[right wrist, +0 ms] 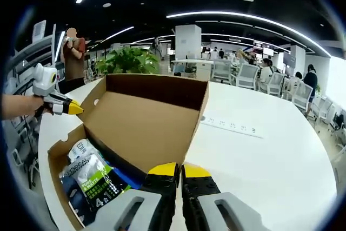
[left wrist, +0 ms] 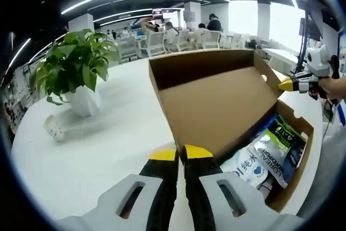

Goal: Operate the shoe box by opening the lid, removing the specified soft item, and placing it in the target area until the item is outside and the box remains undamaged.

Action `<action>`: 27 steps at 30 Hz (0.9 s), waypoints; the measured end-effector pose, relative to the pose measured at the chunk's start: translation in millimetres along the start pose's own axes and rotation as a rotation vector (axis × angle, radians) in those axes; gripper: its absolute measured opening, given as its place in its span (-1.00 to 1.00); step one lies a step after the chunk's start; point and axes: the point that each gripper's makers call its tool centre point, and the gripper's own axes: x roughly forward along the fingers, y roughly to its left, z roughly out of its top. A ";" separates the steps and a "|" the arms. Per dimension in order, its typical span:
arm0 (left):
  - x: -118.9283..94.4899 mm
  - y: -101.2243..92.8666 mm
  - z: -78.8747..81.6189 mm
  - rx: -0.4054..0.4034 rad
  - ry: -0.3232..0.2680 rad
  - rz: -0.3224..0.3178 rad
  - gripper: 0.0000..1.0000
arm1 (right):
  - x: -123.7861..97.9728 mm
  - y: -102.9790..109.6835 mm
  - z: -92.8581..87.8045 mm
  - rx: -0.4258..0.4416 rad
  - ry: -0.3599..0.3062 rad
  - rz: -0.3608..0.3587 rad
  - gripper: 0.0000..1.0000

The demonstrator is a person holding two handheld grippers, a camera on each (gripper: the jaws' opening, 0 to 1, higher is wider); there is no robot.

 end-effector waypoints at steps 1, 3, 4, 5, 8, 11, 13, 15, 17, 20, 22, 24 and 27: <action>0.3 0.0 0.1 0.001 0.001 0.000 -0.96 | 0.2 0.1 0.0 0.001 0.001 0.000 -1.00; 0.7 0.1 0.2 -0.001 0.002 0.000 -0.96 | 0.5 -0.1 0.1 0.003 0.003 0.000 -1.00; 0.8 0.1 0.2 -0.001 0.002 0.000 -0.96 | 1.0 -0.4 0.0 0.005 0.004 0.000 -1.00; 1.1 0.0 0.3 -0.004 0.003 0.001 -0.96 | 1.3 -0.6 -0.1 0.007 0.005 0.000 -1.00; 1.9 0.2 0.5 -0.008 0.004 0.001 -0.96 | 1.8 -0.9 0.0 0.012 0.006 -0.001 -1.00; 2.5 0.3 0.7 -0.010 0.004 0.002 -0.96 | 2.6 -1.1 0.1 0.016 0.007 -0.002 -1.00; 2.9 0.2 0.9 -0.012 0.004 0.002 -0.96 | 3.4 -1.5 0.1 0.019 0.008 -0.002 -1.00; 3.5 0.1 1.1 -0.012 0.004 0.003 -0.96 | 3.6 -1.5 0.1 0.023 0.010 -0.002 -1.00; 4.0 0.0 1.3 -0.013 0.005 0.004 -0.96 | 4.3 -1.9 0.0 0.023 0.011 -0.003 -1.00; 5.0 0.2 1.5 -0.014 0.007 0.006 -0.96 | 5.2 -2.2 0.0 0.024 0.013 -0.005 -1.00; 5.7 0.4 1.6 -0.019 0.008 0.007 -0.96 | 5.7 -2.5 -0.1 0.025 0.015 -0.007 -1.00; 6.2 0.6 1.8 -0.020 0.009 0.007 -0.96 | 6.4 -2.8 -0.2 0.027 0.016 -0.007 -1.00; 6.6 0.6 1.8 -0.020 0.011 0.006 -0.96 | 7.6 -3.6 -0.5 0.036 0.020 -0.009 -1.00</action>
